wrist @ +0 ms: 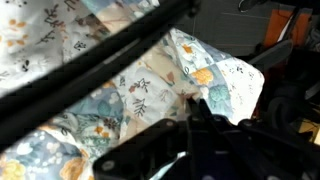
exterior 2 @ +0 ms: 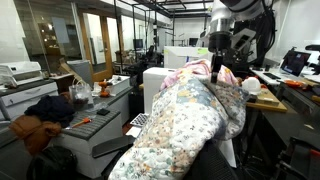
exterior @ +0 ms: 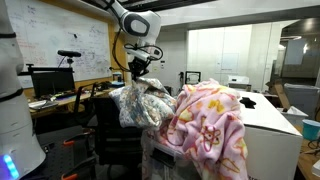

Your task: Move the blanket to the chair

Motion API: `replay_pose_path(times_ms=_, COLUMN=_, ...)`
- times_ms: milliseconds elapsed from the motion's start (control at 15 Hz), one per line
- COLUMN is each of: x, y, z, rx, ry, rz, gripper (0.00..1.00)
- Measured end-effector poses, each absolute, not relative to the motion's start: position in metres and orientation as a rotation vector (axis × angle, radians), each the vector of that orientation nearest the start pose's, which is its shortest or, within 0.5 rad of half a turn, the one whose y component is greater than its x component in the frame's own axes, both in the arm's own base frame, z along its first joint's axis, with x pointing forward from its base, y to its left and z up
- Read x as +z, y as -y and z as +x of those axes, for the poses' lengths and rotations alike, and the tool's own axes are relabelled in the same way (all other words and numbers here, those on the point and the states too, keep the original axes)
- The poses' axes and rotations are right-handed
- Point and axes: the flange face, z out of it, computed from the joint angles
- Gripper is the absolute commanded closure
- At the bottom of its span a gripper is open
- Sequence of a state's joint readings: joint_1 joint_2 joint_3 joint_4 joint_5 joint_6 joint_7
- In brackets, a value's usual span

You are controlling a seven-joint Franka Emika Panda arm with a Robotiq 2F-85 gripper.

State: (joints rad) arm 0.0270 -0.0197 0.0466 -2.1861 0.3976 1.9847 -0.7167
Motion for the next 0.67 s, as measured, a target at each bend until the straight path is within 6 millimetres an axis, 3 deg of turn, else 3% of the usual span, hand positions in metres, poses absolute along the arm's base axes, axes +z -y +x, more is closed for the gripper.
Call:
replay_pose_path(times_ms=333, x=0.432, y=-0.097, z=0.523, rx=0.045, ry=0.878, rz=-2.611, gripper=0.99)
replay_pose_path(times_ms=667, x=0.457, y=-0.141, z=0.533, rx=0.04, ry=0.967, rz=-2.598, gripper=0.99)
